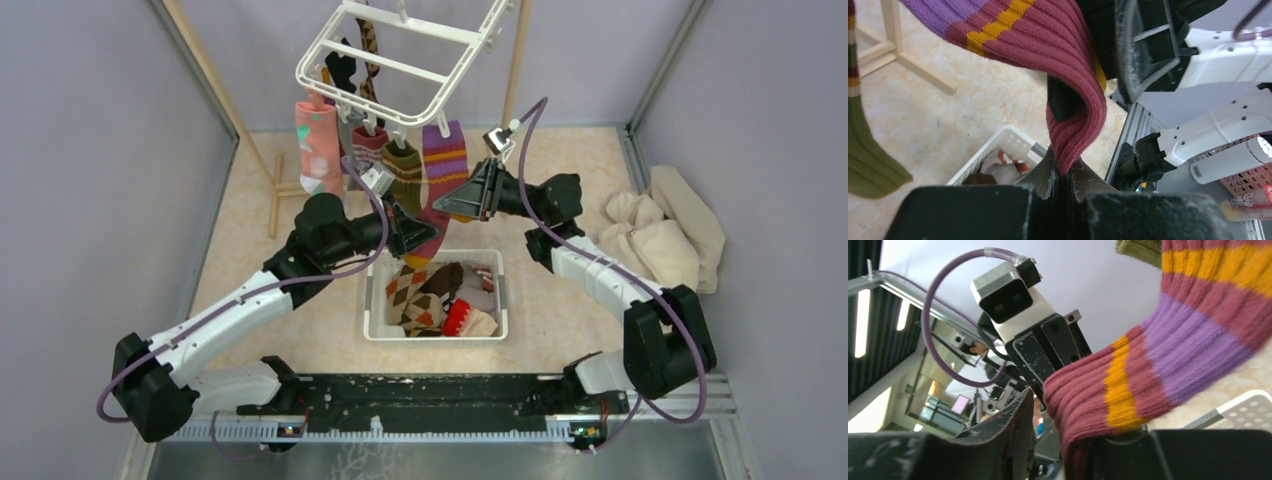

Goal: Remove the socks clipped to the hanger
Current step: Remove the sock from the hanger.

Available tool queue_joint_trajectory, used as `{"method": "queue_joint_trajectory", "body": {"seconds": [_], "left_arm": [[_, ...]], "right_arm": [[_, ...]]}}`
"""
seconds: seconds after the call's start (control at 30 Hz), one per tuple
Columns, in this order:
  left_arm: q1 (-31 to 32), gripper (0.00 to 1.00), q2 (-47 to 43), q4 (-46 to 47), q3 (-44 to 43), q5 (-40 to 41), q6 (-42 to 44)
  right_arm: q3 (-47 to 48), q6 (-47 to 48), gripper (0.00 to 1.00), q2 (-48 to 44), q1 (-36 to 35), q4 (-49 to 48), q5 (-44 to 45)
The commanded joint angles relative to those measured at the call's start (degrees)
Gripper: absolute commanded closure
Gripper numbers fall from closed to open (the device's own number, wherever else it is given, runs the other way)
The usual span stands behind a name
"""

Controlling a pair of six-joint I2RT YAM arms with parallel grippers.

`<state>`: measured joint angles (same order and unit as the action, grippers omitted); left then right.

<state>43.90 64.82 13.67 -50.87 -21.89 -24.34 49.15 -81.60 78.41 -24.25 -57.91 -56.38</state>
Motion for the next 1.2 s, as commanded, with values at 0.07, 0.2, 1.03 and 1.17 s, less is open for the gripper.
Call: {"method": "queue_joint_trajectory", "body": {"seconds": [0.07, 0.2, 1.03, 1.17], "left_arm": [[-0.16, 0.96, -0.52, -10.04, -7.26, 2.94, 2.67], [-1.78, 0.94, -0.28, -14.27, -10.82, 3.37, 3.10], [-30.80, 0.87, 4.76, -8.35, -10.64, -27.81, -12.40], [-33.29, 0.87, 6.47, -6.69, -11.32, -29.68, -14.84]], "right_arm": [[6.09, 18.32, 0.54, -5.82, -0.53, 22.13, 1.96], [11.57, 32.04, 0.47, -8.83, -0.30, 40.28, 6.09], [20.18, 61.50, 0.34, -13.20, 7.51, 53.85, 18.98], [20.75, 63.64, 0.34, -11.60, 7.55, 49.17, 20.13]]}}
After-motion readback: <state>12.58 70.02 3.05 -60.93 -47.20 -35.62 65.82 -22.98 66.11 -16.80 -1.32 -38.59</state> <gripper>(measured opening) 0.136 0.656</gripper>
